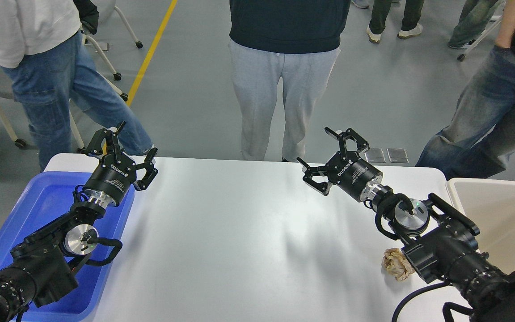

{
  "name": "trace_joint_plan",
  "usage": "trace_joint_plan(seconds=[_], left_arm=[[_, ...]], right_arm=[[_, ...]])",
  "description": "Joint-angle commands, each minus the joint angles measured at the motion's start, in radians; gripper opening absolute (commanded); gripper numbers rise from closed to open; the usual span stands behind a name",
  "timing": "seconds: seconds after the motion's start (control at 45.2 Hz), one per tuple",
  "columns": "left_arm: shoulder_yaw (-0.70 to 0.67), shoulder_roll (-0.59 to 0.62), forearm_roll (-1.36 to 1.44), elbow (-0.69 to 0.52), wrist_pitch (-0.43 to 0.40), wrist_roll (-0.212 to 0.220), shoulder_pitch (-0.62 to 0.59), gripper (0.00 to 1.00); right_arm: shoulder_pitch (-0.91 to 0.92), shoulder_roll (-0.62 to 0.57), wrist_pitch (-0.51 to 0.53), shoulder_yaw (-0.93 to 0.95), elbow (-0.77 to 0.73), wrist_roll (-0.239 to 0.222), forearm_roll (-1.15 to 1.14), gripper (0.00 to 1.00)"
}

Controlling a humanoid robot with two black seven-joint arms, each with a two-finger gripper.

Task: Tidy desktop
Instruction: 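Move the right gripper outward and down toward the crumpled paper ball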

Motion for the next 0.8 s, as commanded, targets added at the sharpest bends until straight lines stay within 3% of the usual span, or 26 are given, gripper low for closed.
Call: trace_joint_plan(seconds=[0.0,0.53,0.773], left_arm=[[0.000,0.000,0.000,0.000,0.000,0.000,0.000,1.00],[0.000,0.000,0.000,0.000,0.000,0.000,-0.002,1.00],[0.000,0.000,0.000,0.000,0.000,0.000,-0.002,1.00]], right_arm=[[0.002,-0.001,0.001,-0.002,0.000,0.000,-0.003,1.00],[0.002,-0.014,0.002,-0.050,0.007,-0.002,-0.004,1.00],[0.001,-0.142,-0.018,-0.077,0.103,-0.003,-0.067,1.00]])
